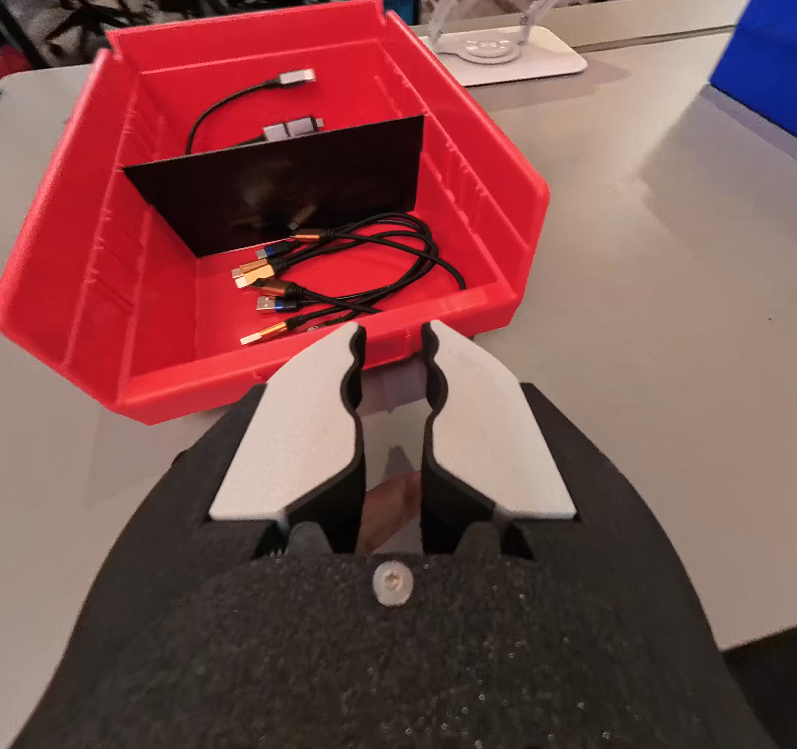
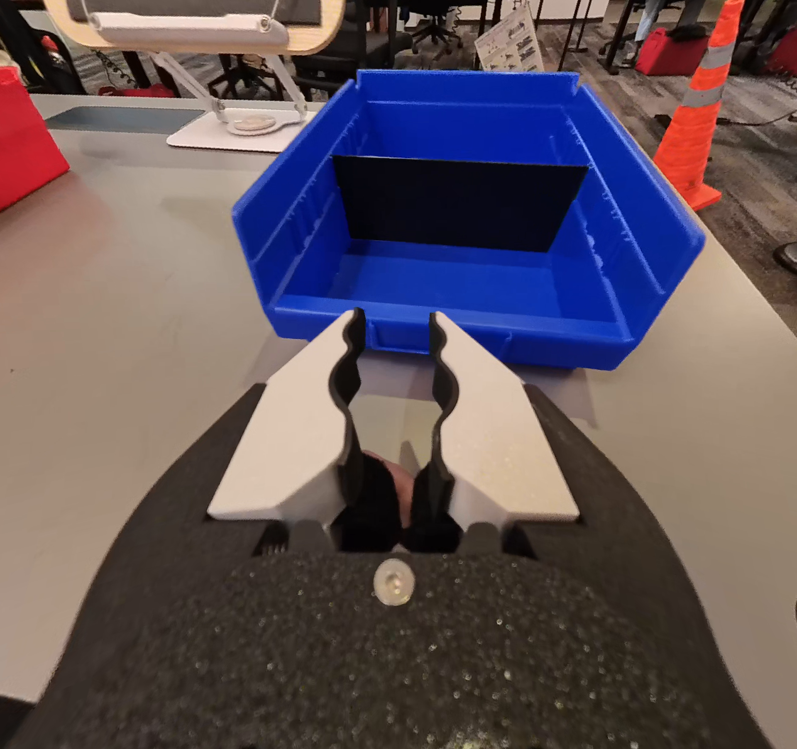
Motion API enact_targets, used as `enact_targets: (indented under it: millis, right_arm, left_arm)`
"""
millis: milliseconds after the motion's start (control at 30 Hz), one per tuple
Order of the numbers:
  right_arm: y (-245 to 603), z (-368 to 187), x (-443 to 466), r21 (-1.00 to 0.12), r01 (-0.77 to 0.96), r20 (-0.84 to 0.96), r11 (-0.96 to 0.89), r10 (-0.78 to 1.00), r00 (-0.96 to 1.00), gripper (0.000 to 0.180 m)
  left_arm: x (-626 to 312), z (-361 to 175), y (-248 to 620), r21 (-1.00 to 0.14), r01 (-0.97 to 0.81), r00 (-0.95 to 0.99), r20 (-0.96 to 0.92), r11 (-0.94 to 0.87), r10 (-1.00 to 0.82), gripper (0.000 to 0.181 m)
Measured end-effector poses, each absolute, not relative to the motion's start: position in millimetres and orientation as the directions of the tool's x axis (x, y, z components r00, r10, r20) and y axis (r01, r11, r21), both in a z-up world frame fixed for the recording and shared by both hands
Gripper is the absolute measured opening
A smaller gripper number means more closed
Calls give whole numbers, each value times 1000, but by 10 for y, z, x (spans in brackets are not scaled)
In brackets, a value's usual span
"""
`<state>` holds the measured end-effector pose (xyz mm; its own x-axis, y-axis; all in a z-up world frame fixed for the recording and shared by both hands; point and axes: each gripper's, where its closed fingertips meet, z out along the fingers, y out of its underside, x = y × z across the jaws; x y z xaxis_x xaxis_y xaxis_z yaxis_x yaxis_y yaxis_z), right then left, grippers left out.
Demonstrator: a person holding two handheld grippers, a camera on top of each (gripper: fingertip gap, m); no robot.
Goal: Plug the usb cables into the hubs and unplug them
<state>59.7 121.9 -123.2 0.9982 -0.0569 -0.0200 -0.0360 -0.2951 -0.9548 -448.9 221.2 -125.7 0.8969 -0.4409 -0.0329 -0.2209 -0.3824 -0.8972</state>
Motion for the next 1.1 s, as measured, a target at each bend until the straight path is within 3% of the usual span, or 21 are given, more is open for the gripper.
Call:
enact_targets:
  millis: [133,233,400,500,600,733,933,1100]
  right_arm:
    - [1225,-1193,460,-960,16,22,-278,-21,1000,28]
    - [1253,-1185,341,-959,66,64,-275,16,998,28]
    - [1317,-1189,141,-961,65,46,-269,75,996,28]
    - [1345,-1207,15,-961,33,-2,-273,127,992,27]
    - [1342,-1089,-224,-957,-154,-220,-246,270,937,21]
    - [1354,-1036,-229,-960,-160,-224,-228,290,930,20]
    - [1374,-1114,-227,-960,-130,-196,-247,268,943,20]
    - [1416,-1176,-209,-948,-158,-231,-275,259,938,20]
  left_arm:
    - [-4498,-1121,2233,-849,-393,804,-132,-352,-579,27]
    - [-4541,-1063,2317,-747,-591,675,-251,-306,-694,29]
    - [-4555,-1134,2591,-427,-896,307,-398,-122,-865,30]
    - [-4601,-1320,2758,-192,-981,41,-373,34,-927,31]
    - [-4710,-1477,2970,-26,-993,-106,-293,119,-950,32]
    - [-4691,-1673,2980,-13,-986,-168,-83,169,-982,29]
    - [-4762,-1911,2866,46,-988,-146,88,151,-985,32]
    - [-4770,-1867,2863,4,-976,-217,53,218,-975,13]
